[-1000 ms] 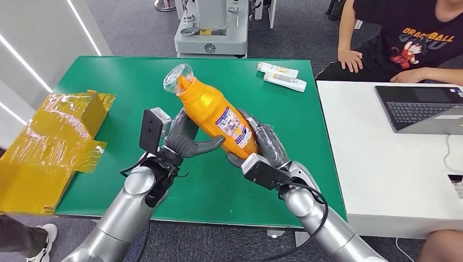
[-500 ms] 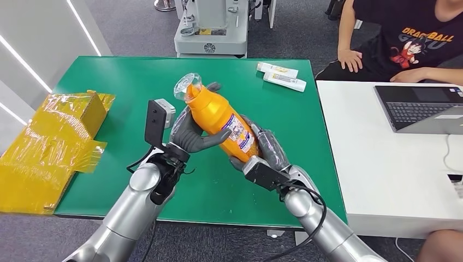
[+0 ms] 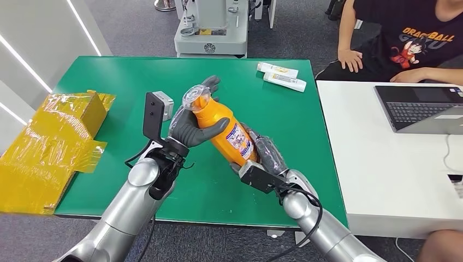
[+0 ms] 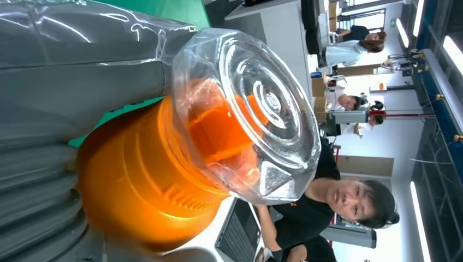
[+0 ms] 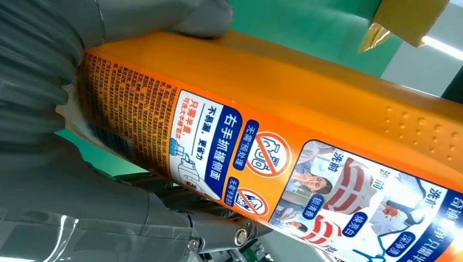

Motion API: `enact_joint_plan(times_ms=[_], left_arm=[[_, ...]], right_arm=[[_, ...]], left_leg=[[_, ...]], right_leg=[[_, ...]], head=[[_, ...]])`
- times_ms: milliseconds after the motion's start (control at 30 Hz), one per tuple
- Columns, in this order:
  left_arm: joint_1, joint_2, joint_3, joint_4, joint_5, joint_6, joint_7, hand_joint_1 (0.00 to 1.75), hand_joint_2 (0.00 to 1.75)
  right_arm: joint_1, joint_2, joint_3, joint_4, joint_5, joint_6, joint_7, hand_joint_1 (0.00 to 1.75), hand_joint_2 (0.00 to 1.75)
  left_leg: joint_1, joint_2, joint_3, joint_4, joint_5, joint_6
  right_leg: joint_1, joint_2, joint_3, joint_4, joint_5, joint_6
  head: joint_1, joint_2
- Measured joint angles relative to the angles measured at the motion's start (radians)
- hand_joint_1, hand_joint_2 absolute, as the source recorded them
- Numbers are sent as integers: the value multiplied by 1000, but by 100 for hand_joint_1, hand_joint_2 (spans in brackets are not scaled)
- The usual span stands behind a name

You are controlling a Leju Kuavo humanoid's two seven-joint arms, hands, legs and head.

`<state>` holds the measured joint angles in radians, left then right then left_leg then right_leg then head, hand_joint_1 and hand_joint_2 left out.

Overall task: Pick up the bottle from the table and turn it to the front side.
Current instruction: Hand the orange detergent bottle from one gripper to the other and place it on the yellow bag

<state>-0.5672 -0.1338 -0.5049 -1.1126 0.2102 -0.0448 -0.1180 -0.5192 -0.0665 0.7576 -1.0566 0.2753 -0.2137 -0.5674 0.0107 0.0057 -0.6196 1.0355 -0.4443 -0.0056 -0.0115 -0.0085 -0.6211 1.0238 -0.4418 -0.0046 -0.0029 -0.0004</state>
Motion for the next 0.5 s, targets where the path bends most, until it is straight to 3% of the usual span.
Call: enact_joint_plan(times_ms=[500], left_arm=[[3,-2,-24,3,26,-17,8,175,175]], right_arm=[[24,1,-2,10,-8,-31,20,175,175]], left_leg=[[0,0,0,0,0,0]], right_leg=[[0,0,0,0,0,0]], head=[[0,0]])
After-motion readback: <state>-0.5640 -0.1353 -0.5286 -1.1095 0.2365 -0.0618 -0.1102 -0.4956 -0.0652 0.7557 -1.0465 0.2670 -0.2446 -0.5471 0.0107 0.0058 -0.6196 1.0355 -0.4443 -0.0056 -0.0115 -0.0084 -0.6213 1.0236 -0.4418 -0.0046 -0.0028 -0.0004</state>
